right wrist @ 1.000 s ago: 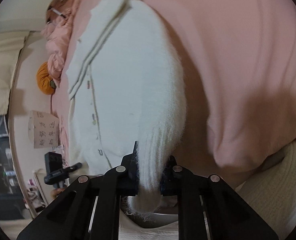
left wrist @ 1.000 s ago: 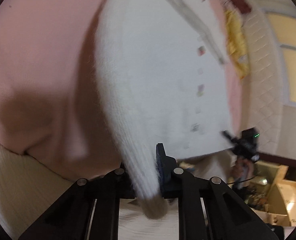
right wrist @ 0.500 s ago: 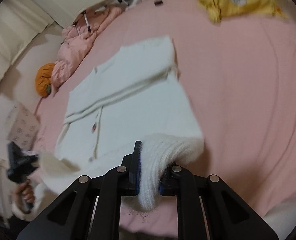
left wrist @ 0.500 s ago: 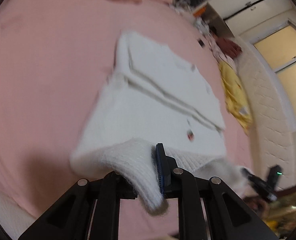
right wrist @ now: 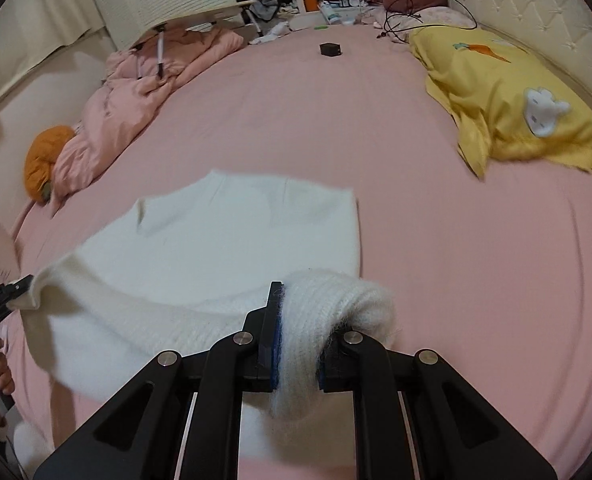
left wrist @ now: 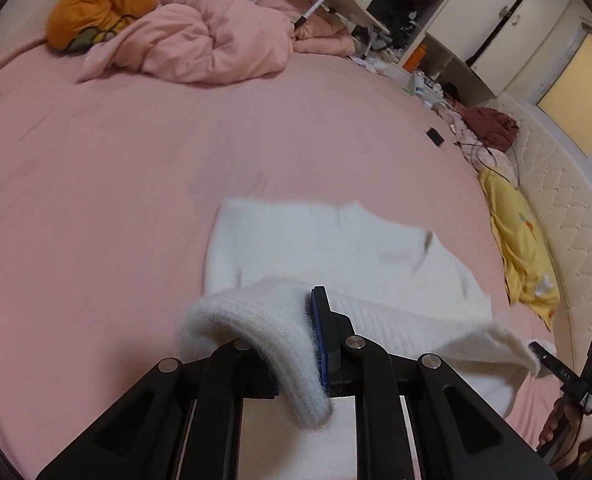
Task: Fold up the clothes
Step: 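Lift the hem with both grippers and fold it toward the collar, then lay the hem down, open both grippers and press the fold flat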
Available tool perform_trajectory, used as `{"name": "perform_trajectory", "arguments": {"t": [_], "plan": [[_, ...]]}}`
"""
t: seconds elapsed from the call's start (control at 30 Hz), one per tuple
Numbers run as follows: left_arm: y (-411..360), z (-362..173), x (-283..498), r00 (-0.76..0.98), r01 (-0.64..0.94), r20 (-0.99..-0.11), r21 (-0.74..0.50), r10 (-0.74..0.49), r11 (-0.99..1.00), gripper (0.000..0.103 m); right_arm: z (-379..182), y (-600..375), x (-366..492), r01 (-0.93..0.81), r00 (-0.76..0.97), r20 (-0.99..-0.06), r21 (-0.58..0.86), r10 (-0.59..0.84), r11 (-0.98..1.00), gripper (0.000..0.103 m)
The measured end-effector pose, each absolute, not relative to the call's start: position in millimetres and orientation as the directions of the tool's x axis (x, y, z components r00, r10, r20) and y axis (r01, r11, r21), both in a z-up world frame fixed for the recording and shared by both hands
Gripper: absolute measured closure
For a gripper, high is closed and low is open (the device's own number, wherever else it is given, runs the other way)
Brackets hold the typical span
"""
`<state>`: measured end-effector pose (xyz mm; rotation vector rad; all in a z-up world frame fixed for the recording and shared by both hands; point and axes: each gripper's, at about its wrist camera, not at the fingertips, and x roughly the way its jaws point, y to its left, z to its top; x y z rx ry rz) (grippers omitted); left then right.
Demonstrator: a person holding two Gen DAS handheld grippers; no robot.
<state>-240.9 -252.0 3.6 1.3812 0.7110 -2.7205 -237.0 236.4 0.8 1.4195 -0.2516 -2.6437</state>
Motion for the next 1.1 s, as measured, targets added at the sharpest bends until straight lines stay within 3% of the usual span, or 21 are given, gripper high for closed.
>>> {"name": "perform_trajectory", "arguments": {"t": [0.33,0.47,0.57,0.63,0.73,0.83,0.87,0.9,0.97,1.1], "plan": [[-246,-41,-355,-0.534,0.238,-0.831,-0.324,0.155,-0.916,0.089,-61,245,-358,-0.040,-0.448,-0.875,0.224,-0.183,-0.974,0.090],[-251,-70,-367,-0.492,0.242,-0.851,-0.337,0.184,-0.910,0.089,-93,261,-372,-0.101,-0.430,-0.861,0.343,-0.270,-0.934,0.089],[-265,-78,-369,-0.491,0.251,-0.832,-0.420,0.260,-0.872,0.089,-107,298,-378,-0.222,-0.437,-0.760,0.609,-0.481,-0.761,0.084],[-280,-78,-372,-0.494,0.279,-0.805,-0.505,0.329,-0.817,0.089,-129,332,-378,-0.361,-0.461,-0.611,0.792,-0.644,-0.492,0.079],[-300,-79,-370,-0.498,0.331,-0.760,-0.612,0.418,-0.719,0.089,-157,369,-368,-0.459,-0.550,-0.421,0.874,-0.721,-0.161,0.076],[-310,-72,-360,-0.534,0.357,-0.727,-0.656,0.430,-0.665,0.086,-151,380,-356,-0.440,-0.584,-0.424,0.882,-0.692,-0.170,0.075],[-315,-68,-354,-0.563,0.368,-0.707,-0.679,0.428,-0.636,0.073,-147,380,-351,-0.426,-0.597,-0.422,0.888,-0.682,-0.177,0.074],[-321,-62,-347,-0.599,0.380,-0.684,-0.700,0.416,-0.605,0.046,-140,378,-345,-0.410,-0.609,-0.433,0.889,-0.665,-0.204,0.073],[-336,-48,-331,-0.677,0.406,-0.653,-0.716,0.340,-0.568,0.021,-125,372,-338,-0.365,-0.638,-0.436,0.897,-0.634,-0.249,0.070],[-348,-14,-310,-0.711,0.413,-0.674,-0.632,0.201,-0.656,0.021,-106,369,-336,-0.305,-0.688,-0.369,0.928,-0.624,-0.213,0.060]]}}
